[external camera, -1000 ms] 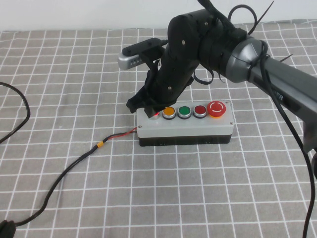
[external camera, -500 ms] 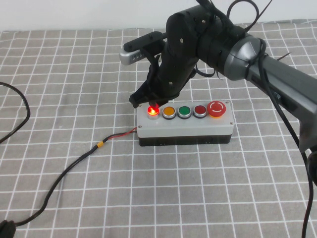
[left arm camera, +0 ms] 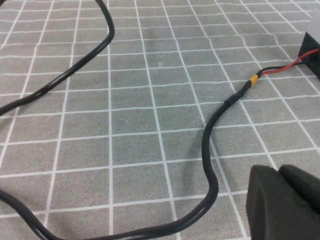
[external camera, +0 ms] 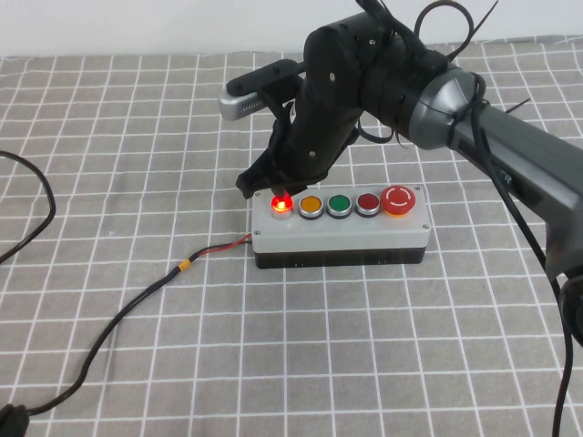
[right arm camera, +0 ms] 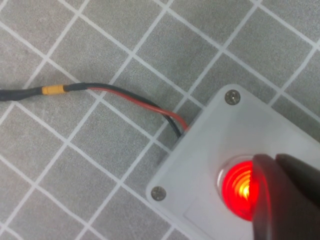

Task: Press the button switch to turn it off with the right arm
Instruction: 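Press the lit red button on the button box to turn it off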

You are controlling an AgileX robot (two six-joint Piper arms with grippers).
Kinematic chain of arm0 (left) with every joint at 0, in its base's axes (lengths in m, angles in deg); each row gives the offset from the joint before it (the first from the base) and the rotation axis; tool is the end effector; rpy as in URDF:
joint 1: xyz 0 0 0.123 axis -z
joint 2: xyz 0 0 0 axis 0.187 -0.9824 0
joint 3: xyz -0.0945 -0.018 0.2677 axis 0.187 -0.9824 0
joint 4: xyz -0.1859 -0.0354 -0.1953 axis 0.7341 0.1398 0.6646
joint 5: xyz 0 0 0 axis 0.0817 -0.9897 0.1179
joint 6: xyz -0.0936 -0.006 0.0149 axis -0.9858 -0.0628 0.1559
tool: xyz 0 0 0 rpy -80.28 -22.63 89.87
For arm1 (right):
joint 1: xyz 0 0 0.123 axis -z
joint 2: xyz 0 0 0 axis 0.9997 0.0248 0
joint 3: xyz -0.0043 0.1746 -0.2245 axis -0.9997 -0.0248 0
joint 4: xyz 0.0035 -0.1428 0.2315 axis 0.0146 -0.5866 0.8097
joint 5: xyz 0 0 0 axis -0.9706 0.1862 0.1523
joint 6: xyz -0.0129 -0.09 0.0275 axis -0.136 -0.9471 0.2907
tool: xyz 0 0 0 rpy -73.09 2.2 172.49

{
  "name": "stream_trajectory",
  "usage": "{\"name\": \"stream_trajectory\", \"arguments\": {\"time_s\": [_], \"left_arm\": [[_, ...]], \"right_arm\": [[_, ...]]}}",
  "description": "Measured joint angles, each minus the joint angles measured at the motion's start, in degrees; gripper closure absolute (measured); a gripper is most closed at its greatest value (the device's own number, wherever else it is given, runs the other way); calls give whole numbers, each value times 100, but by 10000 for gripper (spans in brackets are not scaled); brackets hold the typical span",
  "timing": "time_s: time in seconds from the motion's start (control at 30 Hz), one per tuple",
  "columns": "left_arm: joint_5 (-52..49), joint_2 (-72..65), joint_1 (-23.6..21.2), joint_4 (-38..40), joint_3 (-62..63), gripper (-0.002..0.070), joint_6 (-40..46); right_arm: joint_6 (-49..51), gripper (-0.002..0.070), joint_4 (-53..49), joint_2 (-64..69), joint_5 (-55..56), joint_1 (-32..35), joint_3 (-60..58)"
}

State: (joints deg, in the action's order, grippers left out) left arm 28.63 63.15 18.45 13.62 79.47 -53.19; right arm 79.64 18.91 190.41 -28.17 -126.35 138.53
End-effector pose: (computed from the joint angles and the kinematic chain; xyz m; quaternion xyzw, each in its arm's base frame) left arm 0.0758 -0.0132 0.1688 0.0829 0.8051 -0.0370 0.5861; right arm 0.4109 0.3258 0.2576 -0.3003 0.9262 0.1064 0.2018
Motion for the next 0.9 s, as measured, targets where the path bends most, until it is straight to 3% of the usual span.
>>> {"name": "stream_trajectory", "arguments": {"time_s": [0.57, 0.9], "left_arm": [[0, 0, 0, 0, 0, 678, 0], [0, 0, 0, 0, 0, 678, 0]], "right_arm": [[0, 694, 40, 51, -131, 0, 72], [-303, 694, 17, -1086, -512, 0, -59]]}}
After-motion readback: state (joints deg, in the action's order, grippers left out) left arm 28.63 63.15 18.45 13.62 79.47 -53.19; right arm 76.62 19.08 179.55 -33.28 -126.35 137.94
